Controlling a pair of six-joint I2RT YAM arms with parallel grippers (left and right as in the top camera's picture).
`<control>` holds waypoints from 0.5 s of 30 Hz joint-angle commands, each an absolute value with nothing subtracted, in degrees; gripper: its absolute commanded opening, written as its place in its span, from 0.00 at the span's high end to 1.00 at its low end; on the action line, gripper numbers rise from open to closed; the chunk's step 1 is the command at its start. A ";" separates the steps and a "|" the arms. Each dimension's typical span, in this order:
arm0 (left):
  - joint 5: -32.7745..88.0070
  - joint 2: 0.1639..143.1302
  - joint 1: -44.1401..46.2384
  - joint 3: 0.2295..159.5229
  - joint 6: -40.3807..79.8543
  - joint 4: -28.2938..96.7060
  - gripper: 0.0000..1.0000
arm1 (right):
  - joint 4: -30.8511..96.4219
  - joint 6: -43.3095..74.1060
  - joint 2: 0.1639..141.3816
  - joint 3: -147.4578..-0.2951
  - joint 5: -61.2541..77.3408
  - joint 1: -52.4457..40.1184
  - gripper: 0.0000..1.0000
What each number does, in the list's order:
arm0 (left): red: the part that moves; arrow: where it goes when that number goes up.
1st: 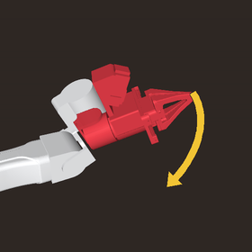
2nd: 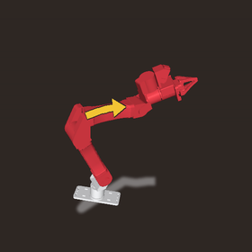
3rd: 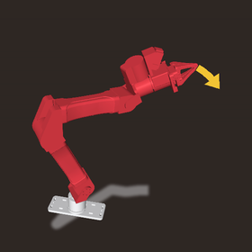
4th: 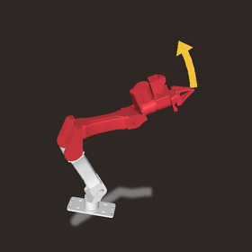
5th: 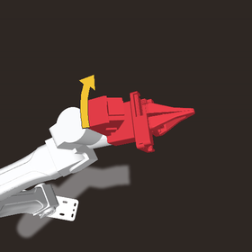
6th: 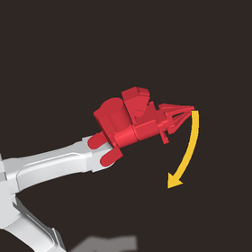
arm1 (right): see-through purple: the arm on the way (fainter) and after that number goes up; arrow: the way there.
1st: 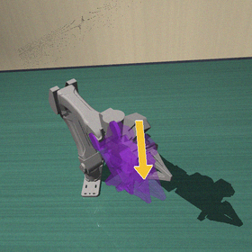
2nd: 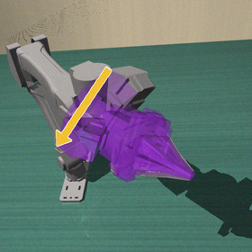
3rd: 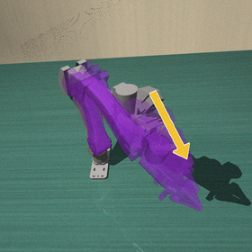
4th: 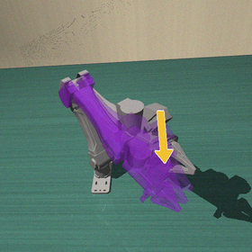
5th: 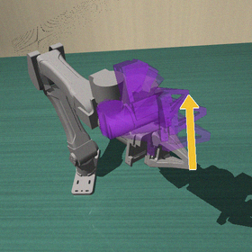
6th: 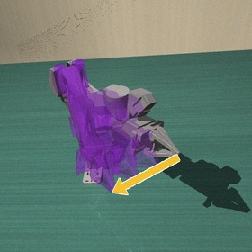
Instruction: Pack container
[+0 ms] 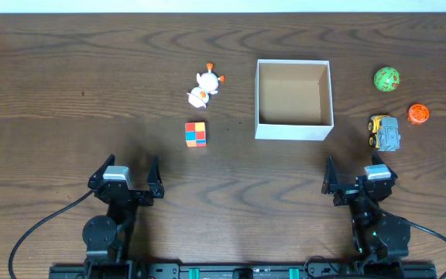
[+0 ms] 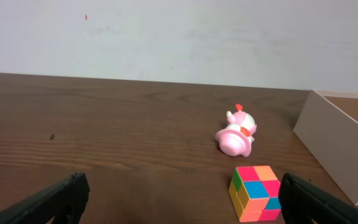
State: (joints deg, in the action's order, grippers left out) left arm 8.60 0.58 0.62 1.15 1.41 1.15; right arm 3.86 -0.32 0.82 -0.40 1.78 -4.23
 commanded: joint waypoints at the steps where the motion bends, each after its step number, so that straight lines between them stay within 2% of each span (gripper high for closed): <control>1: 9.21 0.23 0.78 0.23 0.64 3.22 0.02 | 4.10 -0.93 0.32 -0.32 2.37 -3.55 0.01; 15: 9.21 0.23 0.78 0.23 0.64 3.22 0.02 | 3.46 -0.91 0.32 -0.32 2.44 -3.55 0.01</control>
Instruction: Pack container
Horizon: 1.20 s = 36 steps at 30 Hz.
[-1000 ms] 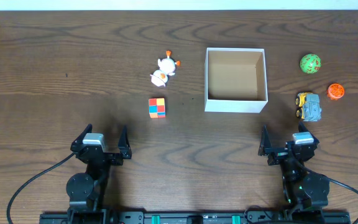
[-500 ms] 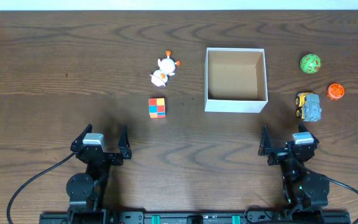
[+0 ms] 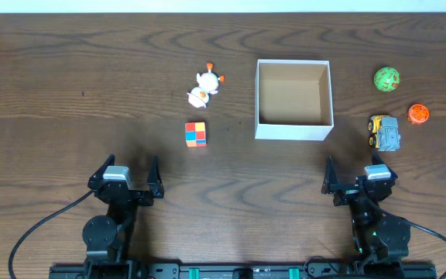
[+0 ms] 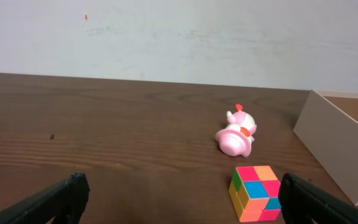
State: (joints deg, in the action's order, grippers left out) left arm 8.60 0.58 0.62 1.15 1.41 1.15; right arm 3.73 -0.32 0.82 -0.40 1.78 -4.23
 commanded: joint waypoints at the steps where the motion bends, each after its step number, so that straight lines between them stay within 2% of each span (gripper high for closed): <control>1: 9.21 0.23 0.78 0.23 0.64 3.22 0.02 | 2.98 -0.91 0.32 -0.32 2.42 -3.55 0.01; 6: 9.21 0.23 0.78 0.23 0.62 3.22 0.02 | 1.76 -0.38 0.32 -0.32 0.84 -3.55 0.01; 9: 9.21 0.23 0.78 0.23 0.64 3.22 0.02 | -3.44 3.77 0.32 -0.32 9.56 -3.60 0.01; 14: 9.21 0.23 0.78 0.23 0.64 3.22 0.02 | -12.80 1.45 0.32 -0.58 17.89 -3.60 0.01; 21: 9.21 0.23 0.78 0.23 0.64 3.22 0.02 | -14.85 -4.95 4.40 -10.83 11.27 -3.60 0.01; 23: 9.21 0.23 0.78 0.23 0.64 3.22 0.02 | -11.33 -7.57 9.37 -16.58 8.78 -3.53 0.01; 30: 9.21 0.23 0.78 0.23 0.64 3.22 0.02 | 20.08 -8.19 42.37 -49.34 6.24 -2.35 0.01; 36: 9.21 0.23 0.78 0.23 0.64 3.22 0.02 | 38.57 -8.23 63.20 -69.21 17.17 -2.37 0.01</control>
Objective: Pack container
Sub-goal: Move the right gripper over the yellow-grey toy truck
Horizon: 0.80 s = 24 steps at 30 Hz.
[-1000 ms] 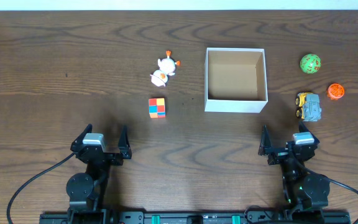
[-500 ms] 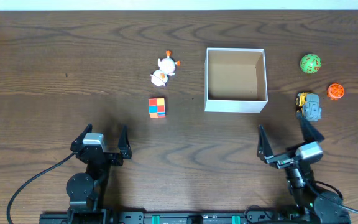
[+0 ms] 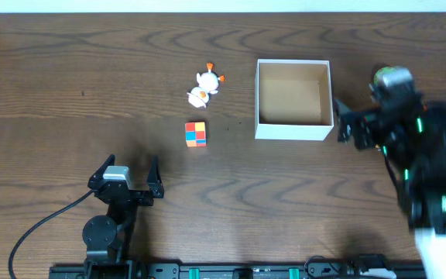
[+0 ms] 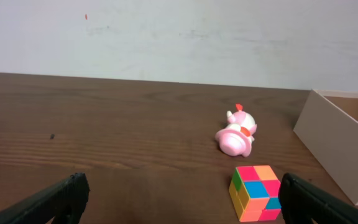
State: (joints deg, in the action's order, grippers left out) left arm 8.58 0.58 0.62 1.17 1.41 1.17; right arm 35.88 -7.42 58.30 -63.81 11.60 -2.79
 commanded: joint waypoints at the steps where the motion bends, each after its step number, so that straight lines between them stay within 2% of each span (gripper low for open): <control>1: 9.21 0.23 0.78 0.23 0.64 3.22 0.02 | 38.92 -8.21 64.90 -70.17 16.91 -2.33 0.01; 6: 9.21 0.23 0.78 0.23 0.64 3.22 0.02 | 39.55 -8.19 71.66 -72.62 12.14 0.93 0.01; 15: 9.21 0.23 0.78 0.23 0.64 3.22 0.02 | 49.91 -5.82 87.07 -76.07 10.59 18.57 0.01; 24: 9.21 0.23 0.78 0.23 0.64 3.22 0.02 | 48.03 -6.37 93.47 -76.07 10.66 21.04 0.01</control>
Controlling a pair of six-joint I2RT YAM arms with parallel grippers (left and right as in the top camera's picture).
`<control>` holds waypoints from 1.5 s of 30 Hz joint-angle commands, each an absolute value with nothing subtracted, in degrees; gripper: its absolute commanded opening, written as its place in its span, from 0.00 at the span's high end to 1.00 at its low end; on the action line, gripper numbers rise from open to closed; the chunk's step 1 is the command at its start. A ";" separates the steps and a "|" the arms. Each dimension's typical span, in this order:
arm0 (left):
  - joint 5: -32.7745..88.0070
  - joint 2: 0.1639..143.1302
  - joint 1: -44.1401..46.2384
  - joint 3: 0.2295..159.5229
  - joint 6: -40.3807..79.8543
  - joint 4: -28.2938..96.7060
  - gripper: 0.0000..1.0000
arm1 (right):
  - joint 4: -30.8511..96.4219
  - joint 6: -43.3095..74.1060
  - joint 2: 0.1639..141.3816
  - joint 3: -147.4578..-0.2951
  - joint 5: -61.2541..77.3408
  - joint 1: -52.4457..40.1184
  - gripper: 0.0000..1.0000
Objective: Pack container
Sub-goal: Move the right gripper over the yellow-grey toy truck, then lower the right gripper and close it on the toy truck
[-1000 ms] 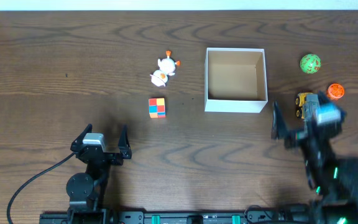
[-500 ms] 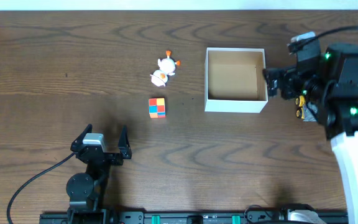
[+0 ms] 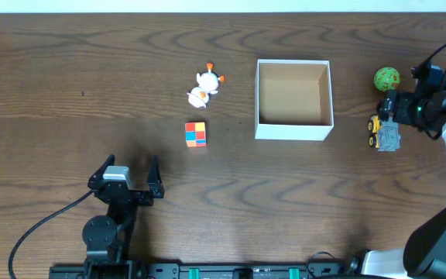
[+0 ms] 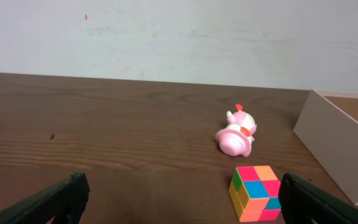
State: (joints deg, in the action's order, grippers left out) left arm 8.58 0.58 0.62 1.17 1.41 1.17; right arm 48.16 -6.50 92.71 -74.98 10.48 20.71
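Observation:
An open white box (image 3: 293,130) with a brown floor stands at mid-table. Left of it lie a white-and-pink toy duck (image 3: 205,85) (image 4: 237,132) and a multicoloured cube (image 3: 195,134) (image 4: 257,192). Right of the box are a green ball (image 3: 386,78) and a yellow-grey toy truck (image 3: 385,133). My right gripper (image 3: 392,108) hangs open between the ball and the truck, reaching in from the right edge. The orange ball is hidden under that arm. My left gripper (image 3: 128,168) (image 4: 182,205) rests open near the front edge, with the cube just ahead of its right finger (image 4: 306,200).
A black cable (image 3: 37,229) loops from the left arm's base at the front. The right arm crosses the table's right edge. A pale wall stands behind the table in the left wrist view.
My right arm has moved from just right of the box's front corner to the far right, its gripper now between the green ball and the truck. The orange ball is covered. The left arm stayed put.
Both grippers first rested open at the front edge, with all toys in place. The right arm then stood raised beside the box's right side. Now it reaches in from the right over the toys there. No toy has moved.

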 commanded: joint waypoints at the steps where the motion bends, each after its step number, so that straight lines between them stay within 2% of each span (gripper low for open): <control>1: 9.21 0.23 0.78 0.23 0.64 3.22 0.02 | 48.14 -7.16 93.76 -76.07 10.28 21.04 0.01; 4: 9.21 0.23 0.78 0.23 0.64 3.22 0.02 | 48.12 -11.57 94.61 -76.07 8.32 21.04 0.01; 8: 9.21 0.23 0.78 0.23 0.64 3.22 0.02 | 47.44 -11.81 96.99 -76.07 2.35 21.04 0.01; 19: 9.21 0.23 0.78 0.23 0.64 3.22 0.02 | 48.95 -11.84 104.07 -76.05 2.35 20.93 0.01; 30: 9.21 0.23 0.78 0.23 0.64 3.22 0.02 | 49.32 -11.92 105.12 -76.05 2.46 20.95 0.01; 36: 9.21 0.23 0.78 0.23 0.64 3.22 0.02 | 49.25 -20.78 105.12 -76.03 5.13 20.95 0.01; 45: 9.21 0.23 0.78 0.23 0.64 3.22 0.02 | 49.04 -21.28 105.14 -75.61 5.21 20.95 0.01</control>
